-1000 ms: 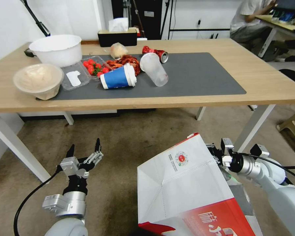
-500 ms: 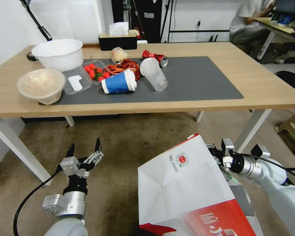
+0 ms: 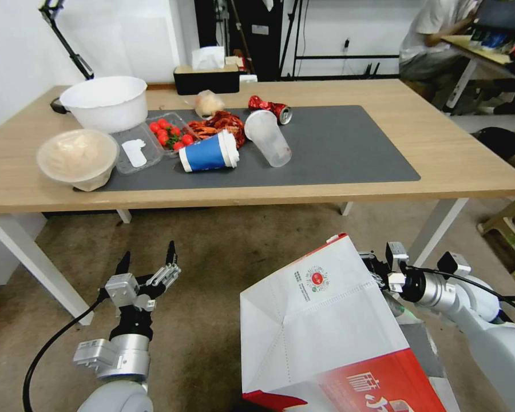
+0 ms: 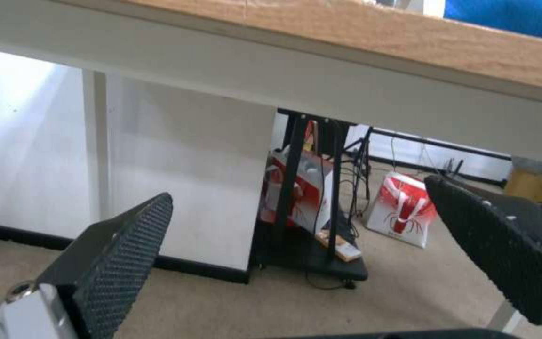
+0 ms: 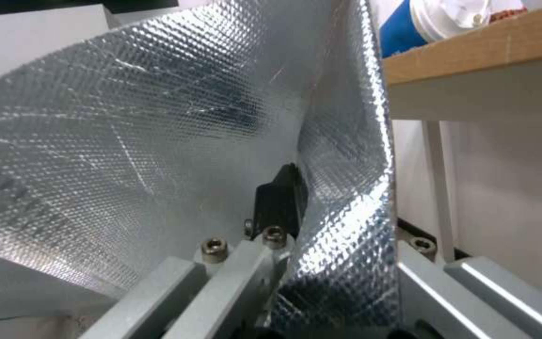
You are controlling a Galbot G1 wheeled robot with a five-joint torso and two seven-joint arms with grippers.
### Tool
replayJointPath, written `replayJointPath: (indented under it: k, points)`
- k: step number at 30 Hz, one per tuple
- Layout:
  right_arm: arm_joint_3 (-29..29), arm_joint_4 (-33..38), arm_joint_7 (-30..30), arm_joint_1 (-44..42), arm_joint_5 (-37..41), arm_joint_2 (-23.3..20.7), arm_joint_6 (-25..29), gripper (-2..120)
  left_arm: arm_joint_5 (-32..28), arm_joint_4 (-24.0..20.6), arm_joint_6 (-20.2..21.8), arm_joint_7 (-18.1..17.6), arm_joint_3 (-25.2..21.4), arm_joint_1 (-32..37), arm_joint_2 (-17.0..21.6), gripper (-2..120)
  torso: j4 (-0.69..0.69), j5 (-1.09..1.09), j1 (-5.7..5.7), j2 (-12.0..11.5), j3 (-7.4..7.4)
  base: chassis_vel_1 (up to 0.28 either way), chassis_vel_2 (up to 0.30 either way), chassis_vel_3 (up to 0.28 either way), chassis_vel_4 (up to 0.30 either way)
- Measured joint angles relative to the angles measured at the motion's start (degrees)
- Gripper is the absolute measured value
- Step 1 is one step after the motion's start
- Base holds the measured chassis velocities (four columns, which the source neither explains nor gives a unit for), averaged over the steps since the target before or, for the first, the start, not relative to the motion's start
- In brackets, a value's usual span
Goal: Pick up the food delivery bag from the floor and place it on the table.
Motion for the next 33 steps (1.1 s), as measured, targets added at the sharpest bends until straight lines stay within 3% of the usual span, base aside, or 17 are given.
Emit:
replayJointPath:
  k: [33]
  points:
    - [0.6, 1.0, -0.5, -0.8, -0.1, 0.0, -0.1, 0, 0.1, -0.4, 0.1, 0.1, 0.1, 0.1, 0.1, 100, 0.00, 0.00, 3.15, 8.0, 4.82, 0.000, 0.000, 0.000, 0.000]
